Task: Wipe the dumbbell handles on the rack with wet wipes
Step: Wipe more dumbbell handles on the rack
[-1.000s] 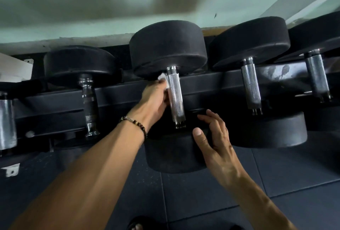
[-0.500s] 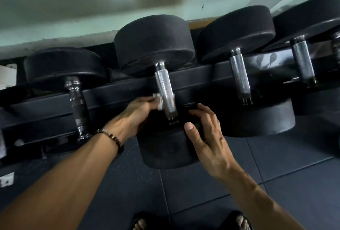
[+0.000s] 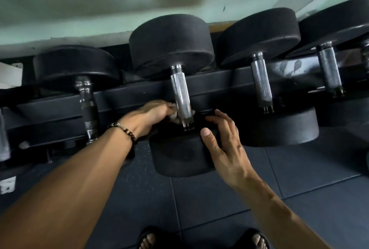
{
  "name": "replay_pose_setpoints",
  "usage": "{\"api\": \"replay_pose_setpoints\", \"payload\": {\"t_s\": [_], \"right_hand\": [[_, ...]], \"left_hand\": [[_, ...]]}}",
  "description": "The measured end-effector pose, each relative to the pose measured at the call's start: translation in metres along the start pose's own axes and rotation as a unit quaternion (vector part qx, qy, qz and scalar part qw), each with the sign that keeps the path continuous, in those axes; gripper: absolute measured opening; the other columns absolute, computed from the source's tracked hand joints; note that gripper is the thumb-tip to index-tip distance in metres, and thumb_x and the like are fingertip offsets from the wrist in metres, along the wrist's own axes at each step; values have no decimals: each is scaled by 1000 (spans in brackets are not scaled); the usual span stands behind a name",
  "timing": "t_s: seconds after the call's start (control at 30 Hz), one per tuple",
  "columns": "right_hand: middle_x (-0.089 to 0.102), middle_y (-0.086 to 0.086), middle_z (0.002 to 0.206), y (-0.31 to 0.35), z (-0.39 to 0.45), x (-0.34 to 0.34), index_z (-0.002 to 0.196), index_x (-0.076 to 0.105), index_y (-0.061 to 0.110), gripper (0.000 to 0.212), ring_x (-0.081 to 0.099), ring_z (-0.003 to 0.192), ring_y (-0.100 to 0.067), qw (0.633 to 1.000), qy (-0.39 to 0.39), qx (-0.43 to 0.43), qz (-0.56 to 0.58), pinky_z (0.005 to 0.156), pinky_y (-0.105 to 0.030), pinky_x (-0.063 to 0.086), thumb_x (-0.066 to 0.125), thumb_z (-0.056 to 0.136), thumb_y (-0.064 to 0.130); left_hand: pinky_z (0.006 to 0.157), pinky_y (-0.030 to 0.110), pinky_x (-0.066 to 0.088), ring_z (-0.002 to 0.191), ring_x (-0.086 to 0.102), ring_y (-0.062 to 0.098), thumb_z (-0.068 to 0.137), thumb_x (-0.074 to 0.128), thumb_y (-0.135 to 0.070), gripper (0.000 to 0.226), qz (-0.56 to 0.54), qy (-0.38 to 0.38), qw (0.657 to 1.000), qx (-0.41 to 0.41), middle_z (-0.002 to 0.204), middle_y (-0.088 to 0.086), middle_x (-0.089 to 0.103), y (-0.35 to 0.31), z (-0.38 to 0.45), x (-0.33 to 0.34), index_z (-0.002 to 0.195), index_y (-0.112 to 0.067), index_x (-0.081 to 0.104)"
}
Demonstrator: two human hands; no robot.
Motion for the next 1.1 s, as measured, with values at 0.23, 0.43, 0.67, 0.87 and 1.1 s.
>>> {"api": "replay_pose_setpoints", "payload": {"t_s": [0.23, 0.43, 0.67, 0.87, 1.1], "right_hand": [[31, 25, 135, -2, 0, -1, 132, 53, 21, 64, 27, 131, 8, 1000, -4, -3, 6, 110, -15, 23, 39, 88, 64], [34, 17, 136, 2, 1, -1, 130, 55, 19, 63, 29, 130, 4, 1000, -3, -3, 3, 107, -9, 19, 39, 88, 62], [36, 16, 135, 1, 0, -1, 128, 56, 20, 63, 32, 129, -2, 1000, -11, 1, 10, 105, -9, 20, 40, 86, 63], [36, 16, 137, 0, 0, 0, 128, 56, 23, 63, 32, 133, -5, 1000, -7, 9, 15, 107, -14, 21, 39, 84, 65], [40, 10, 137, -3, -1, 1, 128, 57, 20, 60, 35, 133, -11, 1000, -9, -7, 18, 110, -26, 26, 41, 87, 62]], "left_hand": [[89, 27, 49, 90, 65, 13, 94, 65, -25, 12, 142, -88, 986, 20, 94, -1, 74, 8, -7, -6, 89, -19, 75], [69, 8, 52, 83, 64, 13, 70, 88, -22, 37, 130, -232, 961, 69, 90, 3, 70, -10, -15, -5, 100, -7, 74], [65, 20, 44, 63, 60, 12, 65, 89, -39, 37, 313, -275, 899, 136, 63, -6, 61, -17, -20, 7, 56, -19, 59], [65, 26, 48, 65, 63, 18, 64, 87, -43, 34, 297, -339, 868, 207, 64, -2, 68, -37, -22, 8, 66, -13, 70], [67, 19, 45, 74, 66, 16, 66, 88, -40, 31, 360, -287, 876, 143, 75, -3, 69, -31, -19, 11, 69, -18, 66]]}}
Point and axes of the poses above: each hand's wrist, its own z-axis towards the middle knuckle, its own x-axis out of the palm, y = z × x, the point moved 4 cm from there along z, towards the middle knuckle
